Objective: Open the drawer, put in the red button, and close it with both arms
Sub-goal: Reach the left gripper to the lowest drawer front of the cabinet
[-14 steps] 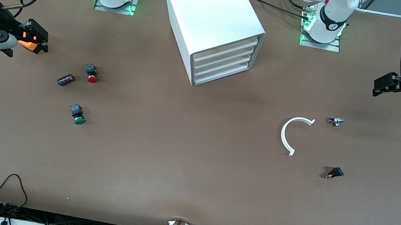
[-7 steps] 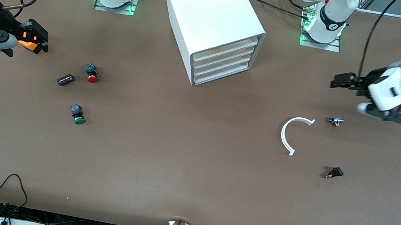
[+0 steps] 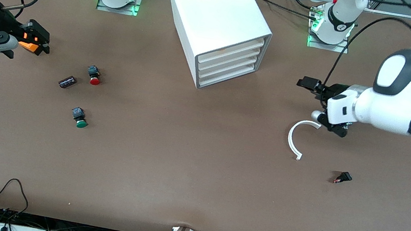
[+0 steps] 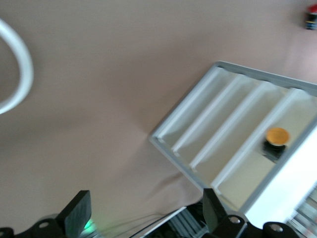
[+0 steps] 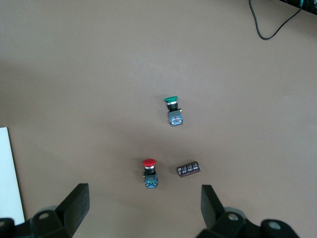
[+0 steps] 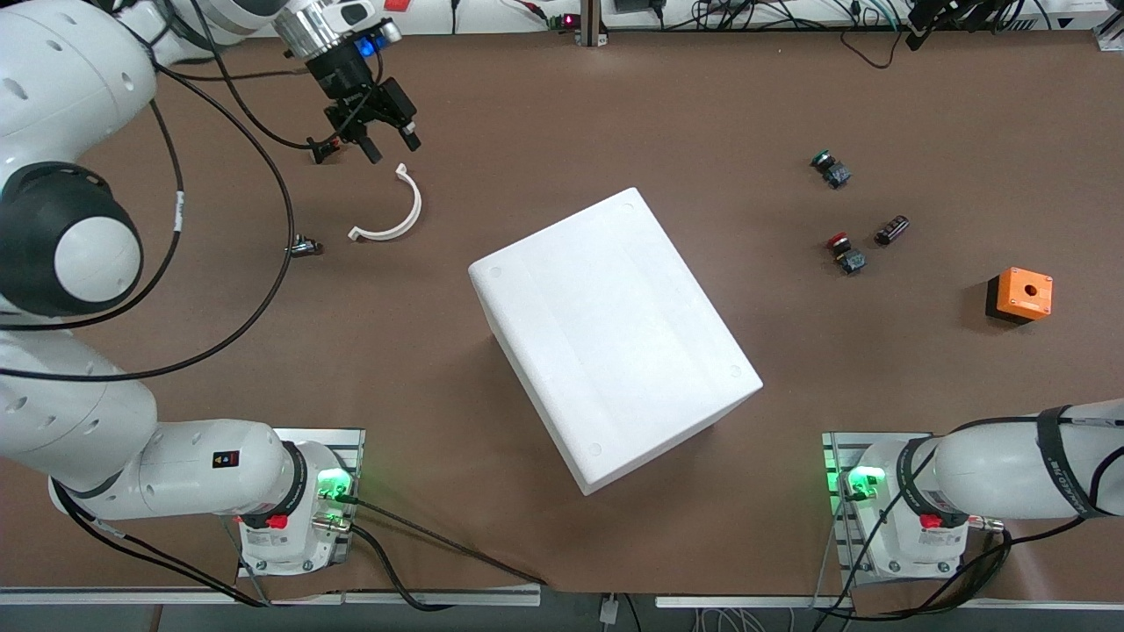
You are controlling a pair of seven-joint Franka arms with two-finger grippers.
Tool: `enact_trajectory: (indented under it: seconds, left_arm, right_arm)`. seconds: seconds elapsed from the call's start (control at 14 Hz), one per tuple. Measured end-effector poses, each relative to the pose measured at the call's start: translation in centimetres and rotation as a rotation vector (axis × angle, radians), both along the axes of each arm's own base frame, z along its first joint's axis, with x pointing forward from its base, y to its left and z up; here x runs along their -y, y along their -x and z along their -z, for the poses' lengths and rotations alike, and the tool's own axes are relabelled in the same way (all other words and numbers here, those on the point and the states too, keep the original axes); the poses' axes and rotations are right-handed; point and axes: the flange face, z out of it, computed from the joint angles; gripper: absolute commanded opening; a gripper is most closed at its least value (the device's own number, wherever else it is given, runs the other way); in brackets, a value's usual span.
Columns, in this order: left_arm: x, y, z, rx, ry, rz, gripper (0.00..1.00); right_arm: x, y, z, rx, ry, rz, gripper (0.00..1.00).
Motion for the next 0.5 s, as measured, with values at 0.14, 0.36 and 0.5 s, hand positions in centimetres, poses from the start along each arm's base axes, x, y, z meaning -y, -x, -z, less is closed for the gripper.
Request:
enact_trajectory:
  seconds: [0.14, 0.36, 0.5]
  left_arm:
    - [2.0, -0.2, 3.4, -0.071, 0.12, 0.0, 0.95]
    - [5.8, 0.3, 10.3, -0.152, 0.373, 0.046, 0.87]
    - [7.7, 1.1, 15.0, -0.187, 0.503, 0.068, 0.8]
  right_arm:
    - [0.0, 0.0, 0.0, 0.0, 0.0, 0.0, 1.0]
    - [0.0, 0.0, 0.0, 0.0, 0.0, 0.0, 1.0]
    - [0.0, 0.0, 0.0, 0.0, 0.0, 0.0, 1.0]
